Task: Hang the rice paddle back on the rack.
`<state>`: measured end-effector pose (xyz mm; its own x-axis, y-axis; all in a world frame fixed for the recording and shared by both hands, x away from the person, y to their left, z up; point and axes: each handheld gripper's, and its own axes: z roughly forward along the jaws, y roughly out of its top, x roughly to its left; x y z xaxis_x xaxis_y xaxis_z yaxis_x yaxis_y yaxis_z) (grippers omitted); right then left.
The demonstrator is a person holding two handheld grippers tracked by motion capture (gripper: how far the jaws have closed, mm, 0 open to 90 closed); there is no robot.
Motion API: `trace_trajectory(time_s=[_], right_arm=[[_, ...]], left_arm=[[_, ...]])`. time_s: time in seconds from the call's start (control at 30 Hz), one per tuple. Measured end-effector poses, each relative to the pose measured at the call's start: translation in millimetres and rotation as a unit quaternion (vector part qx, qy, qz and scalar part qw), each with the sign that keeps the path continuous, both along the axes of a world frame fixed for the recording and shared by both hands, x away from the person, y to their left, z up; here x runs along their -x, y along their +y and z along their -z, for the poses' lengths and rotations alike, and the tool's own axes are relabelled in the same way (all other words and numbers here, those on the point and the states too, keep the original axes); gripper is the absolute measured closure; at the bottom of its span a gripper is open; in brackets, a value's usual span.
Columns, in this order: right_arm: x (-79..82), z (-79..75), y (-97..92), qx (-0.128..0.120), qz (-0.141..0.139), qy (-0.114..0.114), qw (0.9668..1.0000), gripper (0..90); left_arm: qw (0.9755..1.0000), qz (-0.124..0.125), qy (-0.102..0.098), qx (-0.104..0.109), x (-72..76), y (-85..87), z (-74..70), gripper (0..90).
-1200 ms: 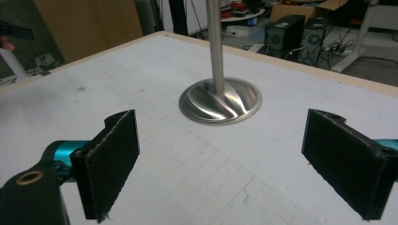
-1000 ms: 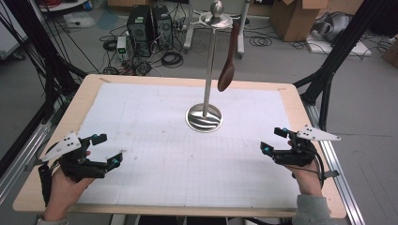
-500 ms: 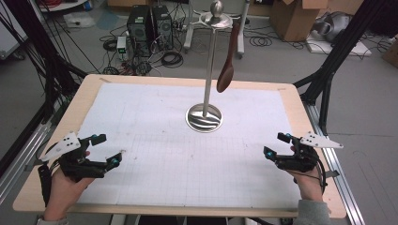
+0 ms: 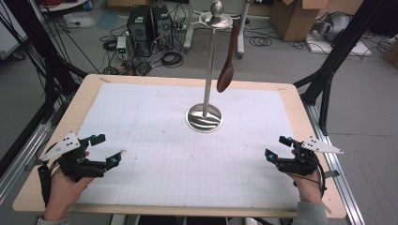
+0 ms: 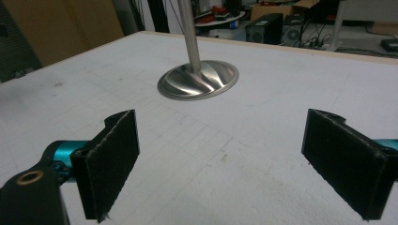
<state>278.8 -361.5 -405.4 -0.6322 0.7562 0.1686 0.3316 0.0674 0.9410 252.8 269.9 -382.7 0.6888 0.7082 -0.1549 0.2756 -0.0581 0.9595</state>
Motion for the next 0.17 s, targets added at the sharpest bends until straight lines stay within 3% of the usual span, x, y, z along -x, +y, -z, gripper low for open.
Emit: trace_trajectory(time_s=[0.17], right_arm=[[-0.1,0.0,0.1,-0.001,0.001,-0.001,1.0,10.3]], left_arm=[[1.0,0.001,-0.001,-0.002,0.4,-1.2,-0.2,2.2]])
